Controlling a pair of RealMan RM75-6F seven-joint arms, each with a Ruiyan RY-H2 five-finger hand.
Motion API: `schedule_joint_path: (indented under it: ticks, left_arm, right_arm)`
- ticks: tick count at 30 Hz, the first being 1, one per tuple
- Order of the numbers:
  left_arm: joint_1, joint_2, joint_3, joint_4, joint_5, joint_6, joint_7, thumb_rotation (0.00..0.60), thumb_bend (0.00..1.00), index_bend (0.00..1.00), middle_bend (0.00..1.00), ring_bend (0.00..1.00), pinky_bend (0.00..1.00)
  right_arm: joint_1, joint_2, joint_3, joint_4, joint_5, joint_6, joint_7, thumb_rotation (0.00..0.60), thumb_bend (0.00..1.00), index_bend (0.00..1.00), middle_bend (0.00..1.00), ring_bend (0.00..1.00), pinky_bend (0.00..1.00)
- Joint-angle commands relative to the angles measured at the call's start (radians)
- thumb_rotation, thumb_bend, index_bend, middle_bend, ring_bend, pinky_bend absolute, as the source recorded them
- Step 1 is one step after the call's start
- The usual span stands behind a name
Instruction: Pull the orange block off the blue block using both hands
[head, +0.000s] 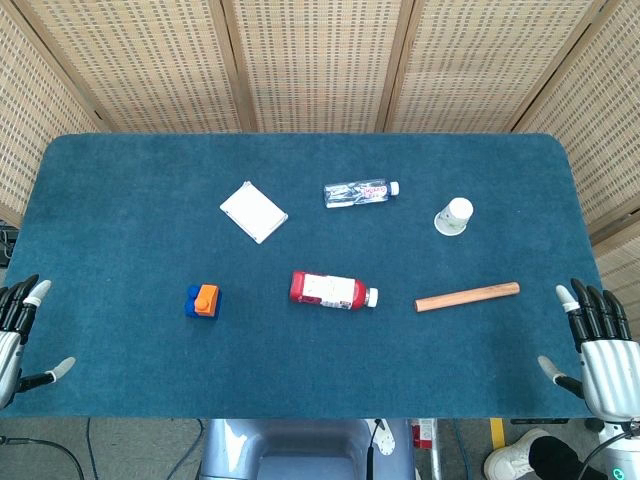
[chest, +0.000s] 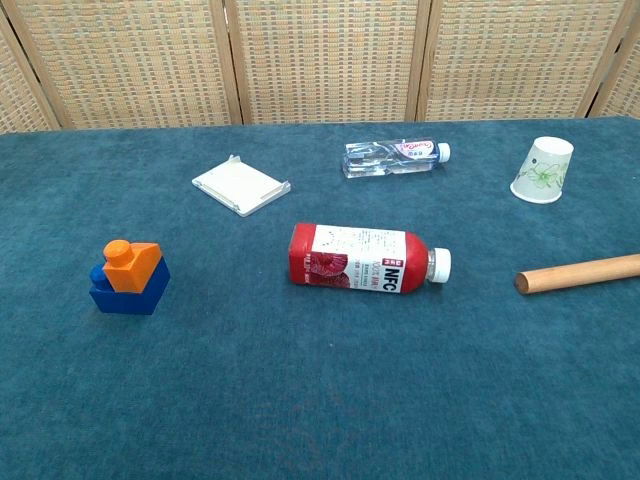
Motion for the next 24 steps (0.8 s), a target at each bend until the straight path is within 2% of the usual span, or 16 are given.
schedule_joint_path:
  ticks: [1, 8, 12, 16, 19, 24]
  left_arm:
    - [-0.002, -0.001, 0.000, 0.000, -0.002, -0.003, 0.003, 0.600, 0.06, 0.00, 0.00, 0.00, 0.00]
    - [-0.014, -0.015, -0.005, 0.015, -0.007, -0.017, 0.013, 0.600, 0.06, 0.00, 0.00, 0.00, 0.00]
    - [-0.051, -0.048, -0.018, 0.042, -0.010, -0.064, -0.003, 0.600, 0.06, 0.00, 0.00, 0.00, 0.00]
    - [-0.144, -0.092, -0.050, 0.049, -0.038, -0.195, -0.041, 0.600, 0.08, 0.00, 0.00, 0.00, 0.00]
    - [-0.230, -0.134, -0.077, 0.048, -0.080, -0.315, 0.026, 0.600, 0.10, 0.00, 0.00, 0.00, 0.00]
    - [-0.329, -0.225, -0.115, 0.066, -0.162, -0.435, 0.125, 0.600, 0.11, 0.00, 0.00, 0.00, 0.00]
  right_arm:
    - [0.000, 0.000, 0.000, 0.000, 0.000, 0.001, 0.001, 0.600, 0.00, 0.00, 0.00, 0.00, 0.00]
    - [0.002, -0.002, 0.000, 0.003, 0.003, -0.007, 0.000, 0.600, 0.00, 0.00, 0.00, 0.00, 0.00]
    - [0.005, -0.002, 0.000, 0.003, 0.007, -0.014, 0.001, 0.600, 0.00, 0.00, 0.00, 0.00, 0.00]
    - [0.009, -0.004, 0.002, 0.003, 0.014, -0.024, -0.001, 0.600, 0.00, 0.00, 0.00, 0.00, 0.00]
    - [0.011, -0.005, 0.004, 0.003, 0.021, -0.029, -0.001, 0.600, 0.00, 0.00, 0.00, 0.00, 0.00]
    - [0.013, -0.005, 0.005, 0.006, 0.031, -0.039, 0.000, 0.600, 0.00, 0.00, 0.00, 0.00, 0.00]
